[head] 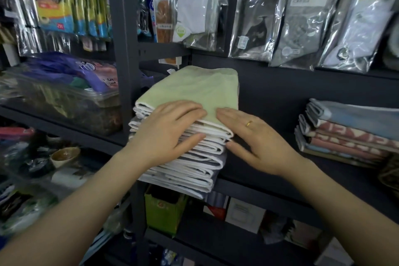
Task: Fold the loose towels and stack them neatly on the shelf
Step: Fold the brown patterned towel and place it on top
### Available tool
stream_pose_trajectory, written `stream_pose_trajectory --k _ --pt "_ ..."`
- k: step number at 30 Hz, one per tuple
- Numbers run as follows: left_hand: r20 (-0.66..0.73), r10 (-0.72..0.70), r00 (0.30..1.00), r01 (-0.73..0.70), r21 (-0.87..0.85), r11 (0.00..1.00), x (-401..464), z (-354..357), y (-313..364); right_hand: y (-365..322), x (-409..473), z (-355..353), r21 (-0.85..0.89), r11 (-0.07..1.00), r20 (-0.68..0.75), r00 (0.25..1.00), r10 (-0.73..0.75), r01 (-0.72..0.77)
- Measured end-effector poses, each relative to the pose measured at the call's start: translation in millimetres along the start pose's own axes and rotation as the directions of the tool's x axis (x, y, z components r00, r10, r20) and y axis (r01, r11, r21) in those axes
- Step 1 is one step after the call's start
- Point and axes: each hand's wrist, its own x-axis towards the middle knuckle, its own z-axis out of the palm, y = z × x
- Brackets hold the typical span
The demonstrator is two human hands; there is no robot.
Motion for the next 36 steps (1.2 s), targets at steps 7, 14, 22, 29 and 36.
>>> stream_pose_trajectory --k 7,14,22,29,36 --pt "-0.215 0.148 0.965 -0.164 -0.059 0.985 40 5 87 26 -98 -39 0.003 0.955 -0.037 0.954 0.297 -0.297" --pt "-0.095 0.204 0.974 -0.222 -0.258 0.940 81 56 197 68 -247 -89 -0.289 0.760 0.009 0.792 0.610 -0.582" --pt "0.161 0.108 0.981 -0.047 -0.341 0.939 95 110 268 98 -364 -123 -0.328 0.708 0.342 0.620 0.706 -0.625" --pt "0.169 0.096 0.981 -0.017 -0.415 0.910 87 126 314 93 -354 -115 -0.357 0.733 0.254 0.694 0.673 -0.579" --pt "0.005 0.104 0.995 -0.084 -0.551 0.831 83 119 341 35 -327 -123 0.468 0.579 0.017 0.662 0.749 -0.668"
